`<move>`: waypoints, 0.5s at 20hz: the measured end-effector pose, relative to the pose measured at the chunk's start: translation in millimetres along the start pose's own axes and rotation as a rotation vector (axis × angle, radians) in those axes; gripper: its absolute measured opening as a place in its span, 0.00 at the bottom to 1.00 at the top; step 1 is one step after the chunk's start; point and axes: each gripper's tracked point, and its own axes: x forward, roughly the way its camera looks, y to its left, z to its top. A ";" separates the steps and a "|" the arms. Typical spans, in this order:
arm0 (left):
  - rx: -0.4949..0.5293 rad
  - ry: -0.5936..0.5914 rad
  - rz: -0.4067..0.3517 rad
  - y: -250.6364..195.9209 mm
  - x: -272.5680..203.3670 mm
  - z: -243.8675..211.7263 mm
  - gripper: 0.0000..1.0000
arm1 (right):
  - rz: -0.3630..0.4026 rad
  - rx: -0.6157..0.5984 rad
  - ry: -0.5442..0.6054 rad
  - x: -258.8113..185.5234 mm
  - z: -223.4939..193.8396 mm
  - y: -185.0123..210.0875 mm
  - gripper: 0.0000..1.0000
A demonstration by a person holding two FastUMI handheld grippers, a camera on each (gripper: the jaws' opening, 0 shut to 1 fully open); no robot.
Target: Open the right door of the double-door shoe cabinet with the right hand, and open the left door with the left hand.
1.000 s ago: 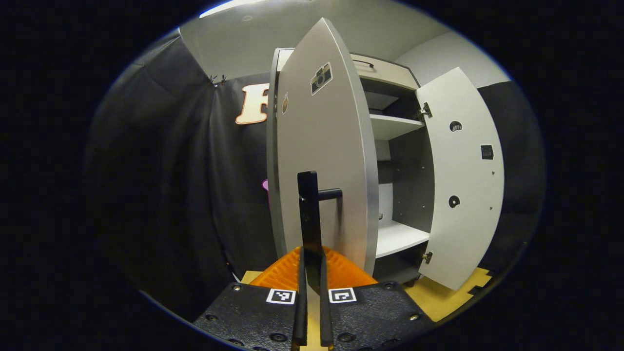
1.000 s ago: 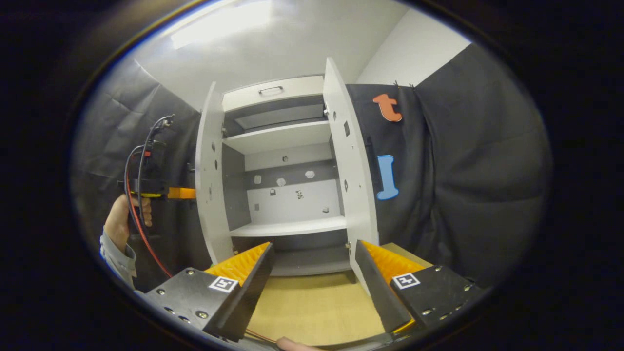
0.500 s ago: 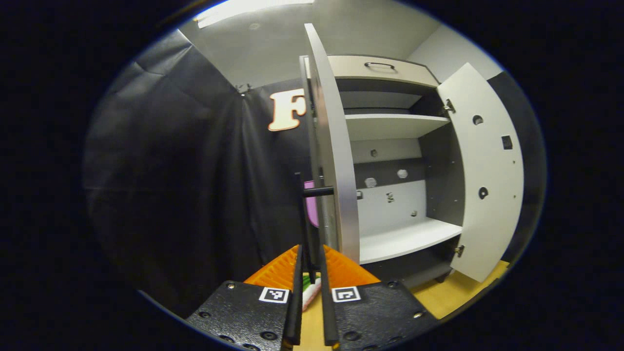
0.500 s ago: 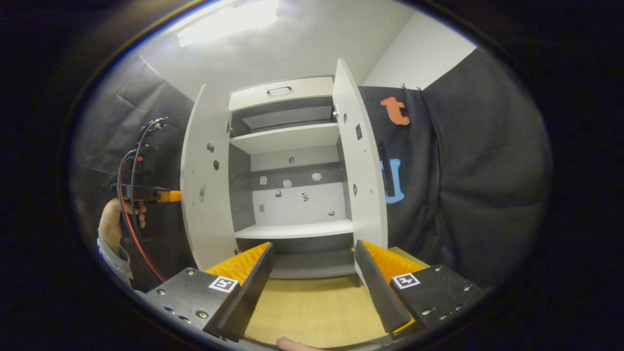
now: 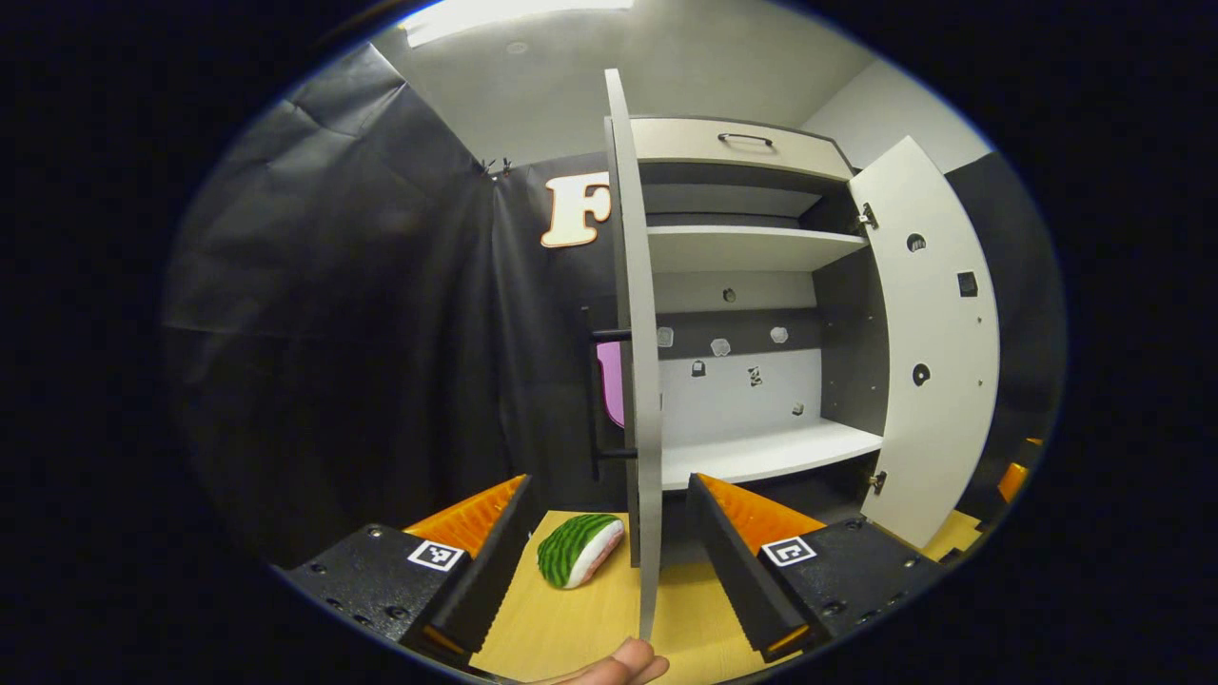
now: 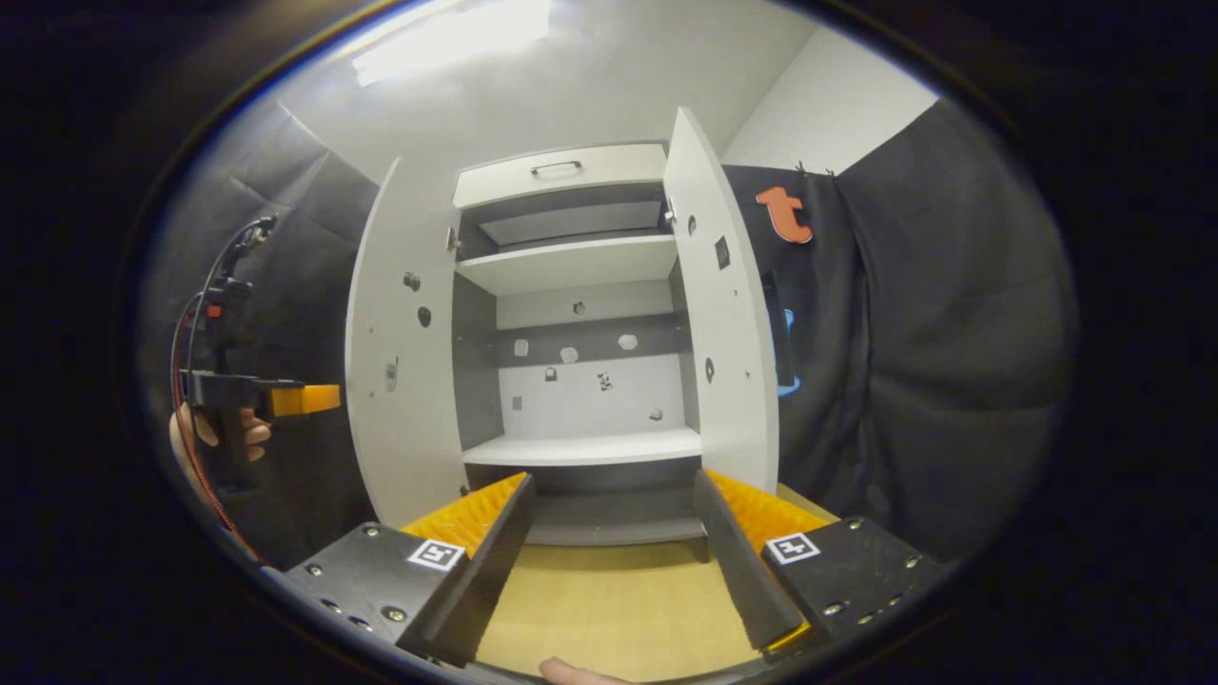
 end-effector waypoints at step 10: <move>-0.034 -0.037 -0.124 -87.2 -41.7 -3.1 0.98 | -0.023 -0.029 -0.037 0.0 23.5 -15.5 0.99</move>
